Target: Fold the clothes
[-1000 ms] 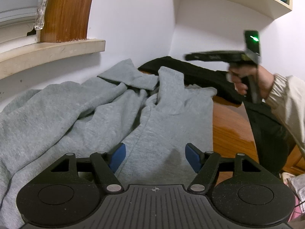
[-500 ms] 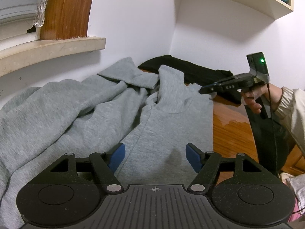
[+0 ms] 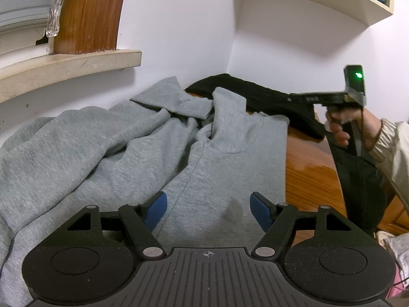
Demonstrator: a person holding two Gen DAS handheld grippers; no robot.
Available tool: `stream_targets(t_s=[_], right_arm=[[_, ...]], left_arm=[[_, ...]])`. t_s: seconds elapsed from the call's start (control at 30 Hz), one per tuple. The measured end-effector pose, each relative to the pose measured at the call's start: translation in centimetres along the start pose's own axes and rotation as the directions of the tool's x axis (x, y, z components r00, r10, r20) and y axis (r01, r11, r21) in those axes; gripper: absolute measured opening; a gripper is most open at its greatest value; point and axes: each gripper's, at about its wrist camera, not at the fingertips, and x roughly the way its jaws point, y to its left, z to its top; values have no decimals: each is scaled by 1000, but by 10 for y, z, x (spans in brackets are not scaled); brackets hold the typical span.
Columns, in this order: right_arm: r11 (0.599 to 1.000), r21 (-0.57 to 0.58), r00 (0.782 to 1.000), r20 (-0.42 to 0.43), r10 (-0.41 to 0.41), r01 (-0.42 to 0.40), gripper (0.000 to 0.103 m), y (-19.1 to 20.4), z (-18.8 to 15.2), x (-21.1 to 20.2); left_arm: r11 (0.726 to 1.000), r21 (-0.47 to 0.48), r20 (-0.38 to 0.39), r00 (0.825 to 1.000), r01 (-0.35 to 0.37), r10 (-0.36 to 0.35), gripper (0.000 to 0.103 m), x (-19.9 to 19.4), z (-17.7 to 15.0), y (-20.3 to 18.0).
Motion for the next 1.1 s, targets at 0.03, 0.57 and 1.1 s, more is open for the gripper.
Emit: stream_targets(t_s=[0.03, 0.57, 1.1], right_arm=[[1000, 2, 1000, -8, 3, -3, 35, -5, -3, -4], [948, -310, 971, -191, -142, 77, 1, 1, -19, 11], [988, -127, 991, -110, 75, -89, 36, 58, -30, 27]], left_arm=[[1000, 1, 0, 1000, 0, 0, 75, 0, 0, 0], [1000, -8, -3, 1000, 8, -8, 77, -2, -1, 3], [1000, -13, -29, 999, 17, -17, 79, 1, 0, 4]])
